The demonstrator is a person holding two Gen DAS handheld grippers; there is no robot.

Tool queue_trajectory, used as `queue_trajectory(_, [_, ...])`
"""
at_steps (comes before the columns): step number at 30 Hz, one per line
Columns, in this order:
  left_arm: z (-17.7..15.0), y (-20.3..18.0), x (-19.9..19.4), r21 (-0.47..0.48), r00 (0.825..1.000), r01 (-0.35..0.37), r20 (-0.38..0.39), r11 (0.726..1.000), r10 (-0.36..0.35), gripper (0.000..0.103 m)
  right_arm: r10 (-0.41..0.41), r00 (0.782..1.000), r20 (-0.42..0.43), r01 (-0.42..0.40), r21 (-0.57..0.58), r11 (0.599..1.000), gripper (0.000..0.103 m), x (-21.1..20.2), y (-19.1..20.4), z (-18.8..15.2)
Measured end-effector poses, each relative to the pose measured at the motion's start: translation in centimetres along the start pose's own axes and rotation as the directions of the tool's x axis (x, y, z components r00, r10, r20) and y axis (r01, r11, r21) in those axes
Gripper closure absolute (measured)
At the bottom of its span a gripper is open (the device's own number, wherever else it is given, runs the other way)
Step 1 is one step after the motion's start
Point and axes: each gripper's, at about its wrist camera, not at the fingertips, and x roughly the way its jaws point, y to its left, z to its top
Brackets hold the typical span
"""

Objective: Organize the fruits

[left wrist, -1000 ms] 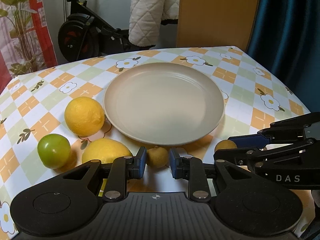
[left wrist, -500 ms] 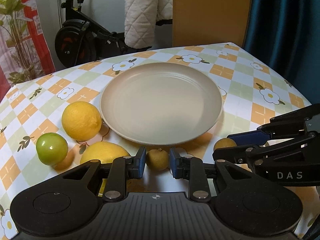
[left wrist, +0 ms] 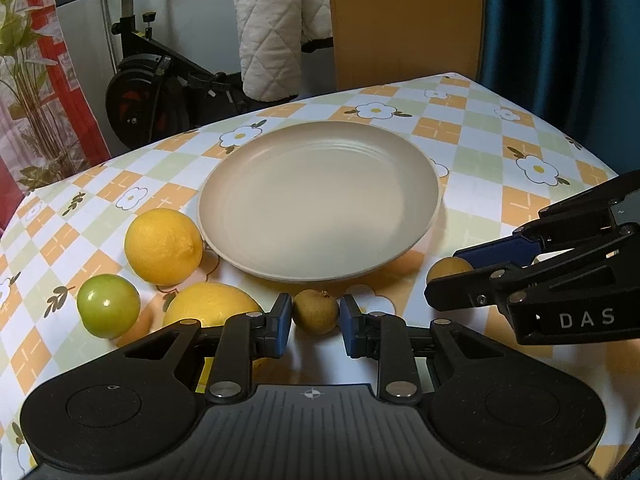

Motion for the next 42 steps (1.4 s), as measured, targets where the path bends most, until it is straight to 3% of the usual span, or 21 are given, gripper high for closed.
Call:
queue_trajectory(8, [-0.3, 0.6, -0.6, -0.033, 1.000, 0.013, 0.012, 0.999, -0.012, 0.076, 0.000, 1.000, 0.009, 0.000, -0.003, 1.000, 0.078, -0.4, 0.4, 0.0])
queue_trajectory(23, [1.7, 1.4, -3.1, -0.068, 0.990, 0.042, 0.140, 0.997, -0.032, 0.076, -0.017, 0.998, 0.059, 0.019, -0.032, 0.999, 0.078, -1.6, 0.6, 1.5])
queue_trajectory(28, [3.3, 2.6, -1.8, -0.107, 0.991, 0.044, 0.131, 0.993, -0.030, 0.076, -0.026, 0.995, 0.098, 0.031, -0.053, 0.998, 0.078, -1.0, 0.8, 3.3])
queue_trajectory(36, [6.3, 5.0, 1.6, -0.200, 0.994, 0.041, 0.110, 0.979, -0.019, 0.076, -0.109, 0.981, 0.158, 0.123, -0.082, 0.989, 0.078, 2.3, -0.2, 7.6])
queue_trajectory(42, [7.6, 6.4, 4.2, -0.254, 0.997, 0.038, 0.071, 0.966, -0.021, 0.076, -0.154, 0.976, 0.154, 0.171, -0.100, 0.980, 0.078, 5.4, -1.1, 9.6])
